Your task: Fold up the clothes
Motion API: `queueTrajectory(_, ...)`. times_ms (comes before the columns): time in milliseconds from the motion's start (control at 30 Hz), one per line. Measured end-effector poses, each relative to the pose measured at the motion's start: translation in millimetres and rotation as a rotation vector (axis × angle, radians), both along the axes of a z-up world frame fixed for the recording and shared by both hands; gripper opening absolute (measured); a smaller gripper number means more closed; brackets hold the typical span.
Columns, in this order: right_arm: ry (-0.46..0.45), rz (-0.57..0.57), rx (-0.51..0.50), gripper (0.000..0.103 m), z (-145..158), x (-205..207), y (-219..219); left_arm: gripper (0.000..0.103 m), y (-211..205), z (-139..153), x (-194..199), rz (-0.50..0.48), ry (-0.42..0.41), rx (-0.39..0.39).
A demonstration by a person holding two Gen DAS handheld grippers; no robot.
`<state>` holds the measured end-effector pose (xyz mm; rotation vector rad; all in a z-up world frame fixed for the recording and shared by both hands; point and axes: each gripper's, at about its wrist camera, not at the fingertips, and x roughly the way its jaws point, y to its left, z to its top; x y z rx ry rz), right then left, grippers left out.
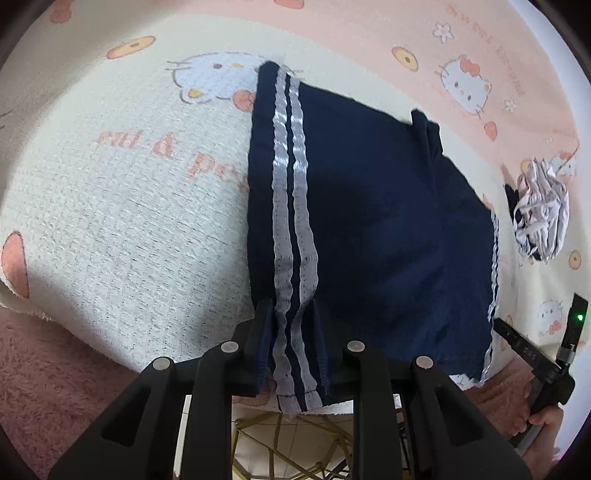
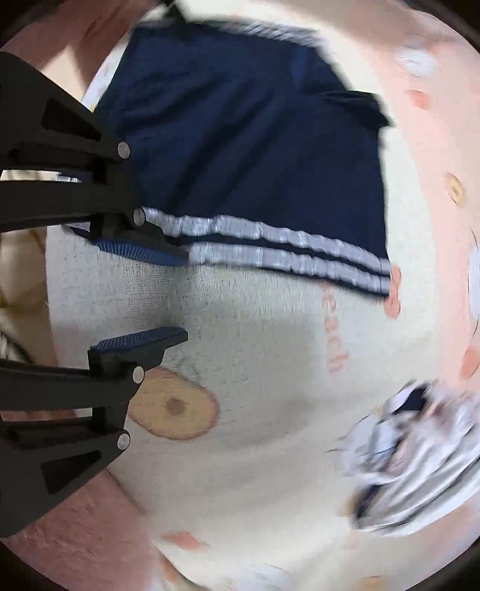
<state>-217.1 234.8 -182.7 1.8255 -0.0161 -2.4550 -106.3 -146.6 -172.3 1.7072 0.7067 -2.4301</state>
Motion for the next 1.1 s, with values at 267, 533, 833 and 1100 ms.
queueTrajectory(267, 0.016, 0.106, -0.122, 0.036, 1, 3, -28, 0.024, 13, -6, -8, -0.049, -0.008, -0.083)
queueTrajectory(533, 0.038, 0.142, -0.06, 0.036, 6, 12, -30, 0.026, -9, 14, -9, 0.003, -0.012, -0.068)
queueTrajectory(833, 0.04, 0.291, -0.086, 0.036, 34, -14, -95, 0.027, 0, 18, -102, -0.169, 0.049, -0.139)
queueTrajectory(1100, 0.022, 0.426, -0.15, 0.036, 35, -73, -165, 0.027, -24, 1, -143, -0.147, 0.09, -0.028)
